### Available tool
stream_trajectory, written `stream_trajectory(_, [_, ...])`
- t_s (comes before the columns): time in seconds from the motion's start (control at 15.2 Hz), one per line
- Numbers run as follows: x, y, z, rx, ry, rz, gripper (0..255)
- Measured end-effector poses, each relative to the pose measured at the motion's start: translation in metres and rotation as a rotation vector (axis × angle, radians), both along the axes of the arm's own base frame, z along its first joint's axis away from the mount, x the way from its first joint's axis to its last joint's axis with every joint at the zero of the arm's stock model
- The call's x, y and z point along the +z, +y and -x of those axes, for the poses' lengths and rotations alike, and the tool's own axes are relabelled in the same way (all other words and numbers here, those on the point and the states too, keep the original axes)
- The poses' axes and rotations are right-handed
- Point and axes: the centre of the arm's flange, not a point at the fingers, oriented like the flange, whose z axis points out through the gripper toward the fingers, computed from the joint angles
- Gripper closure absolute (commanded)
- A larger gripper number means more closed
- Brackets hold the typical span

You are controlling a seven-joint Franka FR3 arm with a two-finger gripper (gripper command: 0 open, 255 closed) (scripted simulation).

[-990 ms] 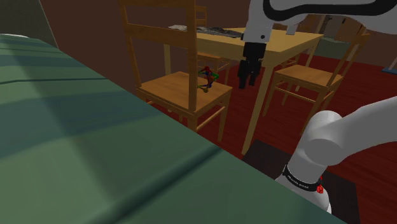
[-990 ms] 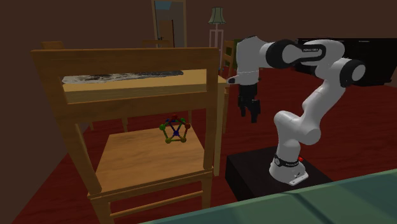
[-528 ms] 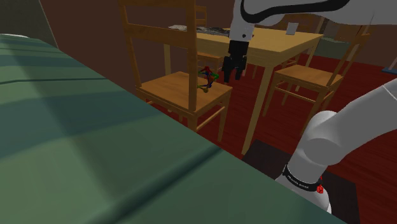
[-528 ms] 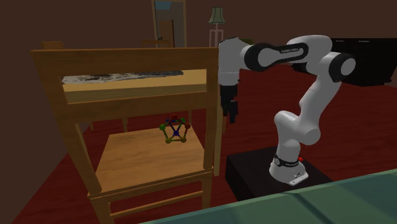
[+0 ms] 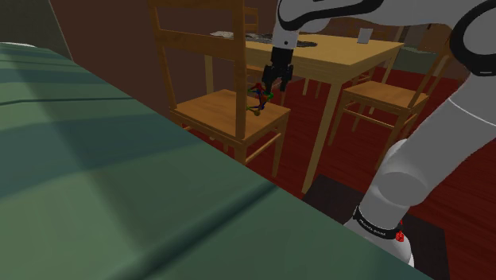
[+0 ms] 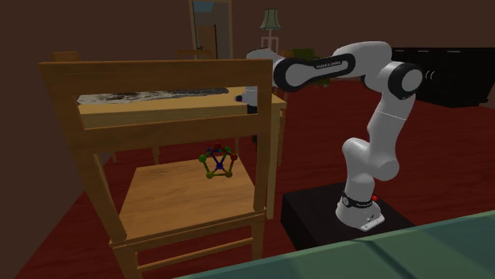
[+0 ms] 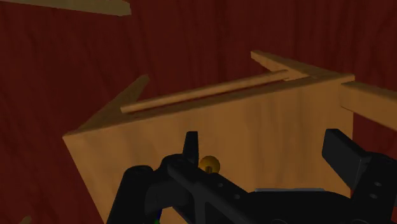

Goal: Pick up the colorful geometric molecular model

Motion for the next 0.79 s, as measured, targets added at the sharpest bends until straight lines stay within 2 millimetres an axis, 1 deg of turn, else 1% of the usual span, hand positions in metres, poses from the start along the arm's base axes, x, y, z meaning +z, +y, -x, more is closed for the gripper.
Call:
stream_trajectory(0.2, [-0.005, -0.016, -0.031, -0.021, -0.016, 0.015, 0])
stream_trajectory(0.4, [0.001, -0.036, -0.06, -0.043, -0.032, 0.031, 0])
stream_trajectory(0.46, [0.0, -0.044, -0.074, -0.05, -0.039, 0.036, 0])
stream_trajectory(0.79, [0.005, -0.074, -0.12, -0.085, -0.065, 0.061, 0])
